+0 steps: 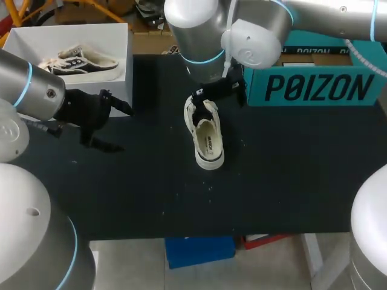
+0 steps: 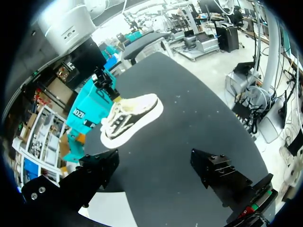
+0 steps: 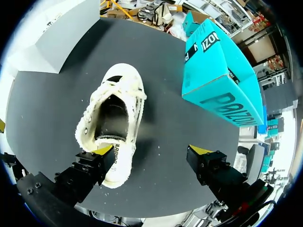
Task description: Take the shoe out of the shoebox, open the shoe tongue, remove and reinsert the insole, then place the shoe into the shoebox
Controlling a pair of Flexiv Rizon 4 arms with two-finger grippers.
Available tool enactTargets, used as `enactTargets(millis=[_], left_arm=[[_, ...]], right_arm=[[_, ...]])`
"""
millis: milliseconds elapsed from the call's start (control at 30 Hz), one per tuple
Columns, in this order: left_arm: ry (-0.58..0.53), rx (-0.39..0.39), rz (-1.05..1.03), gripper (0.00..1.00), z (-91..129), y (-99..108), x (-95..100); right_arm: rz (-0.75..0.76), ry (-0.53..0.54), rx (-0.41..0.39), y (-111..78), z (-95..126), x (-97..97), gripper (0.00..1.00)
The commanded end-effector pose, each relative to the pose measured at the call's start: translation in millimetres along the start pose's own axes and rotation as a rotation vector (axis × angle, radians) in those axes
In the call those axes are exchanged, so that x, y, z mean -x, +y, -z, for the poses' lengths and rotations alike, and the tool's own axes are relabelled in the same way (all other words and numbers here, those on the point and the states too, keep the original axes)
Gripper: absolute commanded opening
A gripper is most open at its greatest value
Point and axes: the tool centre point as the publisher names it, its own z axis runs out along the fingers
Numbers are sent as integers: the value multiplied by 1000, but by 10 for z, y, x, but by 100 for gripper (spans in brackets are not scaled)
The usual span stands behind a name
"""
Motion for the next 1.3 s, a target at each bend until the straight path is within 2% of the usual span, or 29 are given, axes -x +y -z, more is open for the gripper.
enactTargets(millis=[33, 133, 267, 367, 467, 600, 867, 933, 1300], left_arm=[[-6, 0, -3, 100, -2, 3, -16], [-6, 0, -3, 100, -2, 3, -16], [-6, 0, -3, 100, -2, 3, -16], [-6, 0, -3, 100, -2, 3, -16], [-6, 0, -3, 100, -2, 3, -16], [-6, 0, -3, 100, -2, 3, -16], [-6, 0, -3, 100, -2, 3, -16], [-6, 0, -3, 100, -2, 3, -16], [-6, 0, -3, 100, -2, 3, -16]], right_arm=[[0, 42, -7, 43, -91, 49, 96], [-10, 68, -6, 65, -146, 51, 92], [-11, 79, -12, 79, -190, 31, 92], [-10, 86, -18, 81, -238, 6, 85], [-10, 93, -23, 72, -277, -11, 85], [-9, 103, -31, 63, -361, -42, 75], [-5, 124, -42, 90, -519, -104, 81], [-4, 128, -45, 101, -553, -119, 77], [5, 146, -63, 113, -752, -191, 78]])
